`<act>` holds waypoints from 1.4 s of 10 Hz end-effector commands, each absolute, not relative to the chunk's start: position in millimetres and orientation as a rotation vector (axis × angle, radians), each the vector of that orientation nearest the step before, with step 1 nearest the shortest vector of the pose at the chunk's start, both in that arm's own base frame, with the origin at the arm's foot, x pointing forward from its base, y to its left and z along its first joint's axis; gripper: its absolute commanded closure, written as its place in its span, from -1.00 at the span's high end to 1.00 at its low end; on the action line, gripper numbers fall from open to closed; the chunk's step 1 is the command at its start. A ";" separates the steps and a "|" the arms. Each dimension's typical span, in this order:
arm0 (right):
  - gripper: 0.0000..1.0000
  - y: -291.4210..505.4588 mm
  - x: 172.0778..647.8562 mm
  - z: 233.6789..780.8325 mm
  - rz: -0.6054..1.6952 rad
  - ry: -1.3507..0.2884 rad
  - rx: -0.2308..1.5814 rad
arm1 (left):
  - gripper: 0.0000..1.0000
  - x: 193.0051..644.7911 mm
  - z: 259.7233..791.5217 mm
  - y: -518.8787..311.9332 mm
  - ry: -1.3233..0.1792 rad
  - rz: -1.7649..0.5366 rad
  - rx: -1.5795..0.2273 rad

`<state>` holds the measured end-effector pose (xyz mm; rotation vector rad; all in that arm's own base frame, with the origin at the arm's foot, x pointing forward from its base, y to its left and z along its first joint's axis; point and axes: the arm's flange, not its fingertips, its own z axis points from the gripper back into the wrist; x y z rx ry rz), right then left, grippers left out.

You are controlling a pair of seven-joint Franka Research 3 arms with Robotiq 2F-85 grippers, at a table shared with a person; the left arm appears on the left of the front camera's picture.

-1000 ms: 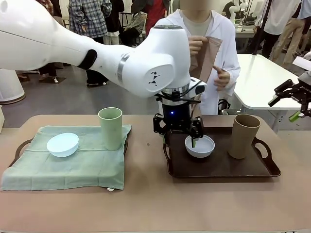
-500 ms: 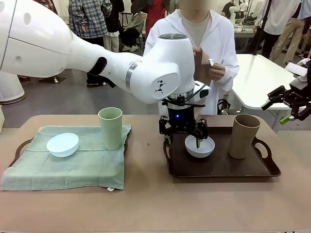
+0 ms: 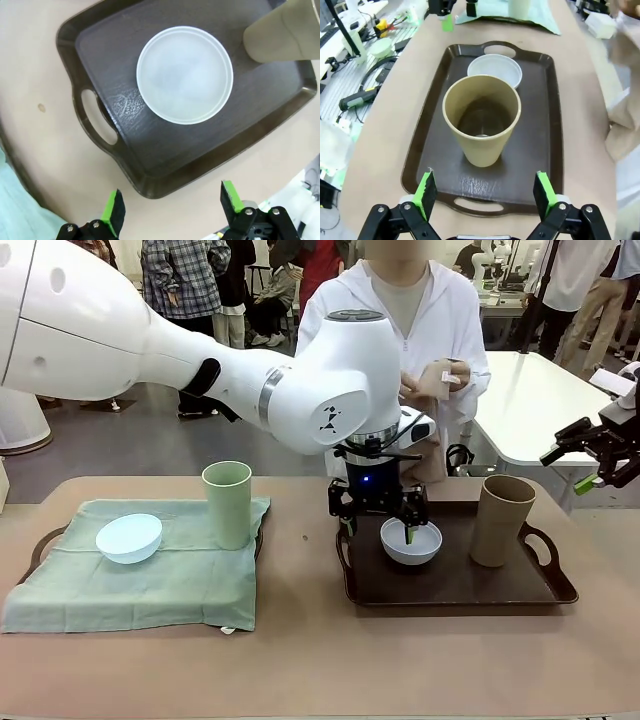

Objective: Set up a tray with a mat and arrange the tableware.
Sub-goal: Pick up the Picnic Bowl and Reusable plastic cup from the Handle tray in front of the human's position and hold them in the air.

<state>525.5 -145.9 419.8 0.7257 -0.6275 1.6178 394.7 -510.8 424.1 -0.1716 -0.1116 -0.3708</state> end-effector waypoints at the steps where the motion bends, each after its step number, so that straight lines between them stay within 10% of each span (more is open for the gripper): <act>1: 1.00 -148.5 526.2 420.3 1.599 -0.634 0.718 | 1.00 394.4 424.4 -511.1 -0.112 -0.371 -0.172; 14: 1.00 -124.4 540.4 337.1 1.527 -0.671 0.842 | 1.00 470.9 387.2 -530.5 -0.139 -0.113 -0.098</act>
